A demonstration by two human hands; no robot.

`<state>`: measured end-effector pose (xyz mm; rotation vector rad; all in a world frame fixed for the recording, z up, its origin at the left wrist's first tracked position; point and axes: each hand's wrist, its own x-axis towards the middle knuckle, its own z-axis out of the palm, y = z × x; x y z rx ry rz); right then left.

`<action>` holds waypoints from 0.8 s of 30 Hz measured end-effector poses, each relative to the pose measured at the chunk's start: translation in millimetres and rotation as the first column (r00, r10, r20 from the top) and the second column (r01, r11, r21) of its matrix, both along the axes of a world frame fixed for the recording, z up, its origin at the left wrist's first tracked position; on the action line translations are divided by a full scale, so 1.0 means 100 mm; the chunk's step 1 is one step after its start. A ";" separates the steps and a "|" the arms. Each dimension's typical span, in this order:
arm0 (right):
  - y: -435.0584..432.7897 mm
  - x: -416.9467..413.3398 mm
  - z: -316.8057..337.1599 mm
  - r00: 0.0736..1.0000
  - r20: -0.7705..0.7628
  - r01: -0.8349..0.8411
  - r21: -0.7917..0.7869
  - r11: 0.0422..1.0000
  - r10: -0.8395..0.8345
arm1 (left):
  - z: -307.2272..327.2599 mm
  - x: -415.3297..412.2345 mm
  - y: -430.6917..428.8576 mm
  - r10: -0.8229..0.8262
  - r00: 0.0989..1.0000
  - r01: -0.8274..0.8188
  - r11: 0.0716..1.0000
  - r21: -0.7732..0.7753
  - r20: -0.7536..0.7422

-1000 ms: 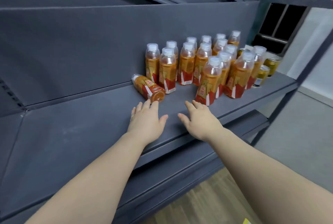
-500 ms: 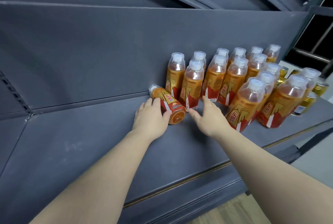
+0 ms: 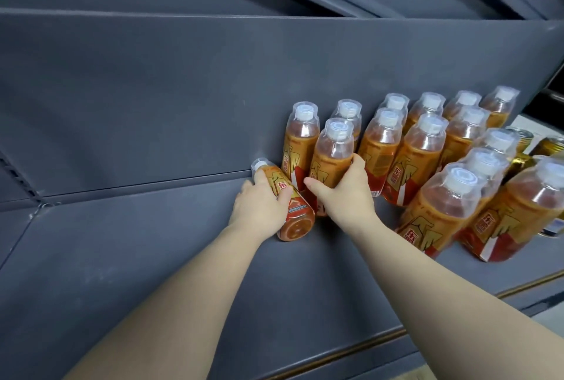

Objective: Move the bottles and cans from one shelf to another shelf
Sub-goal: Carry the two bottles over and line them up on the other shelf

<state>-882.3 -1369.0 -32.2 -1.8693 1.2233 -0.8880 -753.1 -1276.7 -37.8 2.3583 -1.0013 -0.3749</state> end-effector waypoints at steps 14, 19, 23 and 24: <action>-0.13 0.07 -0.06 0.999 -0.032 -0.003 0.001 1.000 0.003 | 0.02 0.01 -0.38 0.228 0.962 -0.218 0.972 0.084 -0.149; -0.12 0.07 -0.05 1.000 -0.028 -0.009 0.000 1.000 0.009 | 0.03 -0.02 -0.35 0.262 0.956 -0.260 0.965 0.035 -0.134; -0.11 0.06 -0.04 1.000 -0.025 -0.019 -0.005 1.000 0.019 | 0.08 -0.05 -0.20 0.228 0.965 -0.241 0.967 -0.085 -0.131; -0.11 0.06 -0.03 1.000 -0.019 -0.023 -0.004 1.000 0.023 | 0.10 -0.04 -0.15 0.217 0.968 -0.232 0.965 -0.125 -0.126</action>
